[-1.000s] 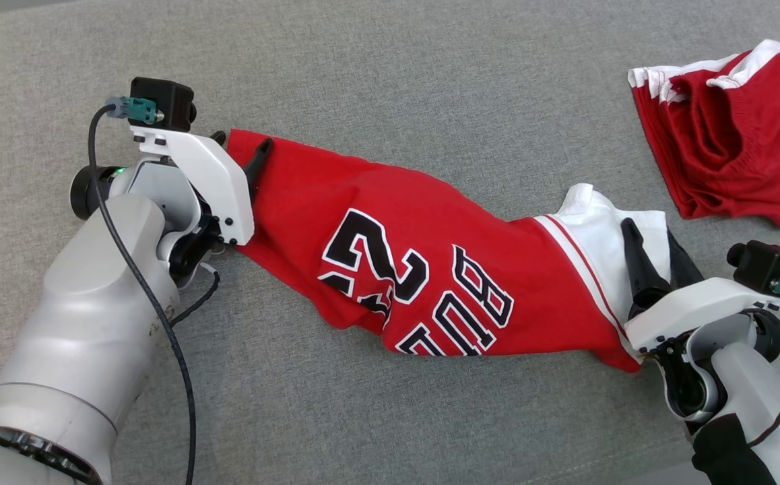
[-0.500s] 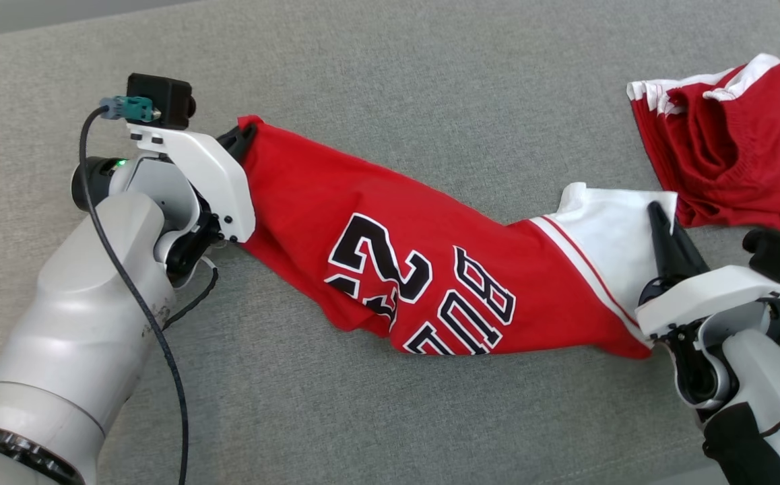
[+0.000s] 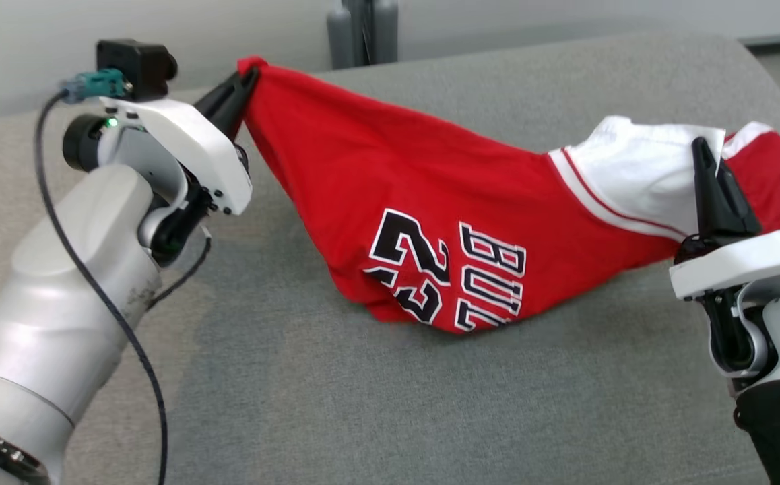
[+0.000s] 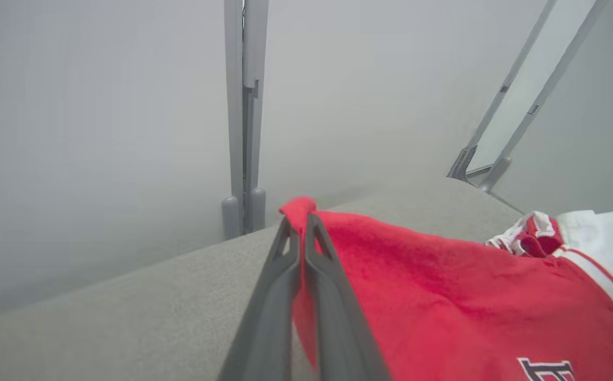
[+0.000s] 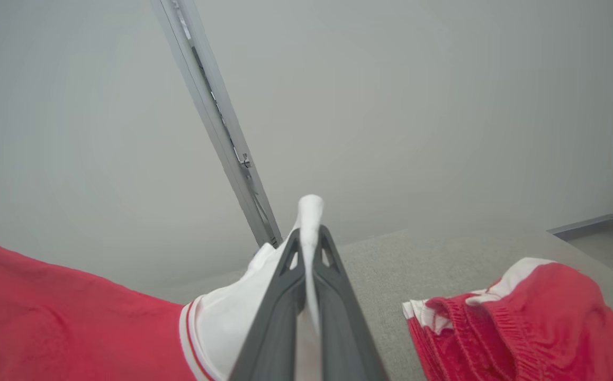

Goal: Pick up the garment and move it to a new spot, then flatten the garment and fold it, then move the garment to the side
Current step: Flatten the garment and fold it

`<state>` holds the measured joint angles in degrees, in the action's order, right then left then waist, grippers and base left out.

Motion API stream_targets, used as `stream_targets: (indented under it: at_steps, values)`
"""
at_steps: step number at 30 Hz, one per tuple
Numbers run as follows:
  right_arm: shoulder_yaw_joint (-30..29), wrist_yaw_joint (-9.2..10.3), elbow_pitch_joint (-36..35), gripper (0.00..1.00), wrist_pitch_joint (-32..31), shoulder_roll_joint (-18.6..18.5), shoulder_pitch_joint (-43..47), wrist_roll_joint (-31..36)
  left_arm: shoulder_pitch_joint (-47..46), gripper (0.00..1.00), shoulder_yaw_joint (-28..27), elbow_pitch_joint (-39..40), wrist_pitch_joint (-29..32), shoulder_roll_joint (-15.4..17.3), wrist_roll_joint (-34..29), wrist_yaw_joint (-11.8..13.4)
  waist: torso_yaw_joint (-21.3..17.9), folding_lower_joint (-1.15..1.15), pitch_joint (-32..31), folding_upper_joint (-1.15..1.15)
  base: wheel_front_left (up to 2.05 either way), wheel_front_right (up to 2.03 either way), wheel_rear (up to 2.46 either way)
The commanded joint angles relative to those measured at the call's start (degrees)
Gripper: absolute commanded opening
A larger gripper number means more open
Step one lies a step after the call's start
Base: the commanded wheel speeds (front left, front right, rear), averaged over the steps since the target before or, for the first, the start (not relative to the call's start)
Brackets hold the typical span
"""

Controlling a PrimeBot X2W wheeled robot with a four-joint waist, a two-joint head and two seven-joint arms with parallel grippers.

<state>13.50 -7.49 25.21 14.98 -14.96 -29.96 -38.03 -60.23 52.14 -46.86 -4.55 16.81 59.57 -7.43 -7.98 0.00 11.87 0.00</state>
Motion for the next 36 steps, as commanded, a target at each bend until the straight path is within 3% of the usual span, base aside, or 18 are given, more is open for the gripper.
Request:
stream_targets:
  at_steps: [1,14,25,36]
  values:
    - [0.35,-0.01,-0.18,0.00,0.32,-1.00,-1.18,0.36,-1.30,0.00,-0.02,0.75,-1.32,1.16,0.43,-0.06,1.57,0.00,-3.07,0.00,0.00,0.00,0.00]
    - [4.95,-0.01,-1.26,0.00,-1.71,-7.74,-12.84,0.94,-3.79,0.00,1.73,7.39,-5.44,7.16,3.91,-0.06,4.25,0.00,-10.78,0.00,0.00,0.00,0.00]
    - [4.96,-0.01,-4.41,0.00,-2.80,-12.48,-17.05,1.87,-1.60,0.00,1.75,13.84,-6.27,12.78,5.97,-0.01,6.13,0.00,-12.35,0.00,0.00,0.00,0.00]
    - [2.50,-0.01,-9.91,0.00,-5.39,-14.39,-19.23,2.80,-0.83,0.00,-0.28,22.09,-5.90,17.61,6.84,2.86,7.32,0.00,-12.70,0.00,0.00,0.00,0.00]
